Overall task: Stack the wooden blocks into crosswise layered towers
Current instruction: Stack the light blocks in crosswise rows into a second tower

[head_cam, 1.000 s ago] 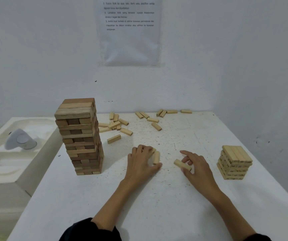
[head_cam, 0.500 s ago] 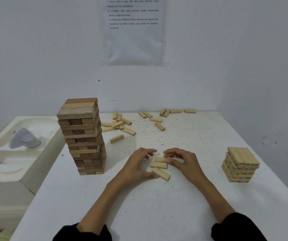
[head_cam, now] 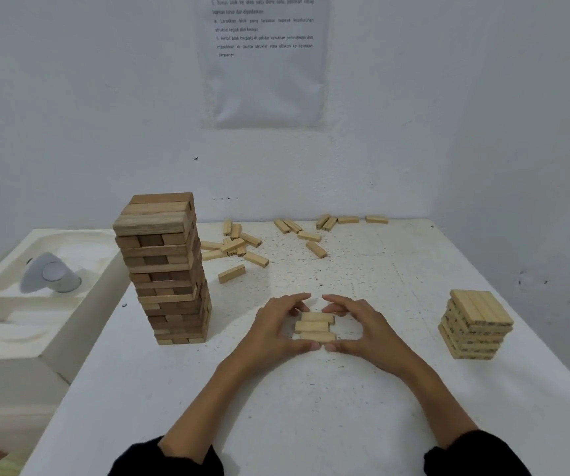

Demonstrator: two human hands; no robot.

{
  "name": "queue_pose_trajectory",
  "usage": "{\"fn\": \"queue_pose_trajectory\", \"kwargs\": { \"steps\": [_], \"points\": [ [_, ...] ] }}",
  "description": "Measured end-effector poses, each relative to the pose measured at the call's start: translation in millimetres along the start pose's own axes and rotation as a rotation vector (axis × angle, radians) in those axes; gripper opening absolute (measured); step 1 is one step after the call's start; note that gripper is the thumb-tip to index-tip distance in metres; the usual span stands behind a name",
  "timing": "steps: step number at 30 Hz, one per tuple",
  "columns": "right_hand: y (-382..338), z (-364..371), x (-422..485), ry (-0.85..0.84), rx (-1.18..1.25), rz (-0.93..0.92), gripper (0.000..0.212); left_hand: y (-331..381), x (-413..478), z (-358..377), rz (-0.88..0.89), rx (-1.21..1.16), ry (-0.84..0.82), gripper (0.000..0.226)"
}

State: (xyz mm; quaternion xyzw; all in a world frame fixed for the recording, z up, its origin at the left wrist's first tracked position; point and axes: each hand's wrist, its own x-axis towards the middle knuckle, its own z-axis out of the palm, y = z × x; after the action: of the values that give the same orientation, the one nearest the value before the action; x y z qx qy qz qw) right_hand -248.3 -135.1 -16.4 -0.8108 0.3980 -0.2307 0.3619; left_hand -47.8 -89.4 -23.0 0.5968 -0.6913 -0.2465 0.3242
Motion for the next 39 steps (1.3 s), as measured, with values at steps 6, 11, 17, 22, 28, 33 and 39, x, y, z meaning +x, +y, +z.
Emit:
{"fn": "queue_pose_trajectory", "kwargs": {
  "steps": [6,11,17,22,28,33,39],
  "points": [
    [1,13,-16,-0.097,-0.519,0.144,0.135,9,-33,4,-0.151,0.412,-0.127,0.125],
    [-7,22,-17,-0.164,-0.594,0.127,0.135,18,-37,13,-0.115,0.39,-0.19,0.134],
    [0,9,-11,-0.124,-0.411,0.11,0.13,13,-30,5,-0.112,0.385,-0.209,0.113],
    [4,-6,2,-0.096,-0.299,0.046,0.084,-2,-15,-10,-0.072,0.205,-0.119,0.089],
    [2,-10,14,-0.1,-0.277,-0.047,0.052,-2,-1,-11,0.035,0.128,-0.057,0.059],
    [-6,-22,12,-0.109,-0.253,-0.069,0.051,8,2,-13,0.122,0.097,-0.028,0.059],
    [-31,-68,4,-0.01,-0.325,-0.132,0.045,48,21,-26,0.262,0.025,0.017,0.055]
  ]
}}
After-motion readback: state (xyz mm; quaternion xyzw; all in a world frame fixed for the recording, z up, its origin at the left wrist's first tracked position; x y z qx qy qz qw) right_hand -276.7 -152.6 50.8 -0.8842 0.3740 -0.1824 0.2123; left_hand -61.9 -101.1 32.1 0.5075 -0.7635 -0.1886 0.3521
